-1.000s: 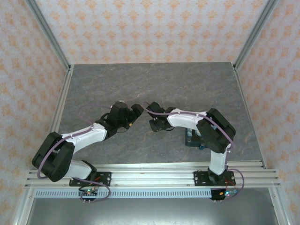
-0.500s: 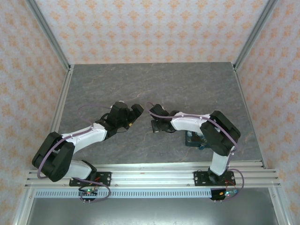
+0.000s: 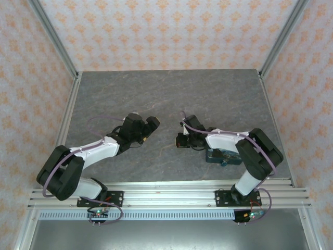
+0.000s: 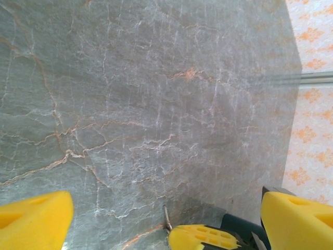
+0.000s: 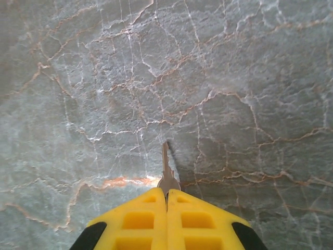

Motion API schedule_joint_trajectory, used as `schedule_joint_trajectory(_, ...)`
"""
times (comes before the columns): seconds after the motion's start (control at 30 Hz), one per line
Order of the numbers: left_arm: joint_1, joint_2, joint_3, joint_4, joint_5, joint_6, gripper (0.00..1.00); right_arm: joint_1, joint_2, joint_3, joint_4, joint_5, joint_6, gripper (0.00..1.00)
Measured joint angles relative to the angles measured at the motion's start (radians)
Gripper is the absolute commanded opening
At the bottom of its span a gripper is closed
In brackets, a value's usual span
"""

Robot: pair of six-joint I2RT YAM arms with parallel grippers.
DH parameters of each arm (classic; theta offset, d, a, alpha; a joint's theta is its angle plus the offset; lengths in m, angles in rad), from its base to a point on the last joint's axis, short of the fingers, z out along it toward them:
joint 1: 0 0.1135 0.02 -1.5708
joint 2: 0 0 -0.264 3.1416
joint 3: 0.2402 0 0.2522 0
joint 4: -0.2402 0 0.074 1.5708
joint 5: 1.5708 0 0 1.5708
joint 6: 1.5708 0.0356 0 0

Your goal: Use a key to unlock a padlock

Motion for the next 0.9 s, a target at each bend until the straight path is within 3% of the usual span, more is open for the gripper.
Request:
schedule_joint_trajectory(0.17, -0.003, 0.079, 0.051, -0.022, 0.047, 0.011, 0.92, -0.017, -0.012, -0.039, 0.072, -0.066, 0.045, 0.0)
schedule_joint_trajectory(0.47, -0.049, 0.226, 0.133, -0.018, 0.126, -0.019, 0.8, -0.017, -0.051, -0.058, 0.154, -0.112, 0.11, 0.0)
schedule_joint_trajectory(0.9, -0.069, 0.262, 0.182, -0.017, 0.149, -0.04, 0.63, -0.017, -0.07, -0.057, 0.169, -0.134, 0.124, 0.0)
